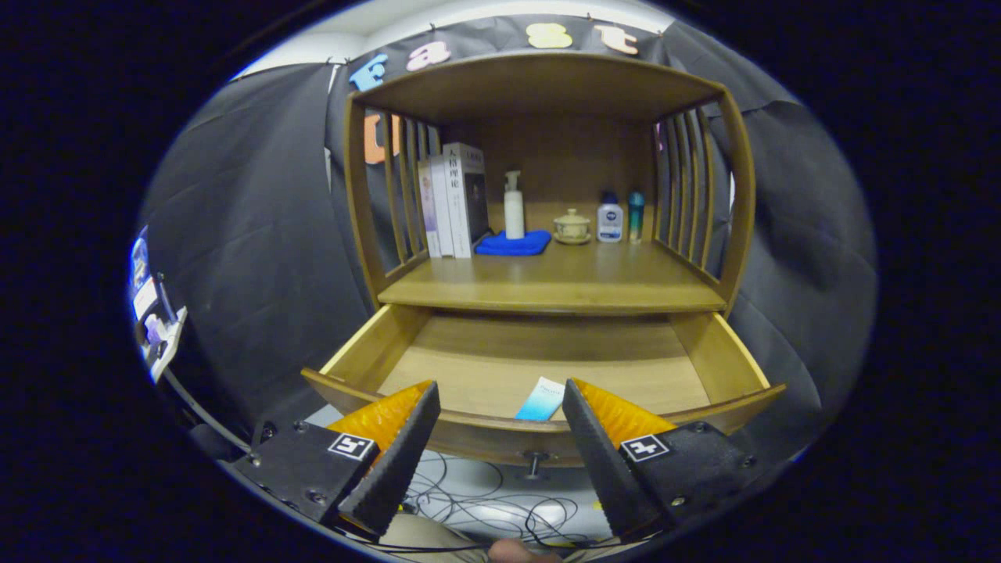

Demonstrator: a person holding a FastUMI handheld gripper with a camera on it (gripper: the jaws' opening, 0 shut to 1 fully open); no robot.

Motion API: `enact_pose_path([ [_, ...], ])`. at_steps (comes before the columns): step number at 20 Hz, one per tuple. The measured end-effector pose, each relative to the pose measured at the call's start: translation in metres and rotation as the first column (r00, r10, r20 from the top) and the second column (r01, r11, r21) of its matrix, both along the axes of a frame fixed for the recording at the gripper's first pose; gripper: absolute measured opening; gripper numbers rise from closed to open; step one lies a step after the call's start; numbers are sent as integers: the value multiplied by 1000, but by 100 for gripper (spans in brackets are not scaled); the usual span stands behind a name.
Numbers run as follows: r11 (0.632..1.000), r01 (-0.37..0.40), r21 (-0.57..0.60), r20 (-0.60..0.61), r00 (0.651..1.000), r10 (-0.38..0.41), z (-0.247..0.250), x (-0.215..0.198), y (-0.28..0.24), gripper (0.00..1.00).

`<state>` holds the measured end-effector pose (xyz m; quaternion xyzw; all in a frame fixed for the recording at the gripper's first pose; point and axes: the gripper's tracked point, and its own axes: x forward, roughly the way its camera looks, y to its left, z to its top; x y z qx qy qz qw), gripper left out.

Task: Pull open the drawer, take out the items inside it, and place them on the countertop above the cabinet.

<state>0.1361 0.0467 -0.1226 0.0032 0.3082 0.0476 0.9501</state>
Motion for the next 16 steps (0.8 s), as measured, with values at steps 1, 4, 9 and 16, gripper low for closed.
enact_pose_path([
  [1,1000,4,-10,-46,999,-5,-4,7,-4,100],
  [4,1000,30,-1,-140,990,-30,-14,20,-13,100],
  [9,997,79,11,-302,951,-72,-37,40,-27,100],
  [16,986,169,3,-524,840,-142,-83,56,-36,98],
])
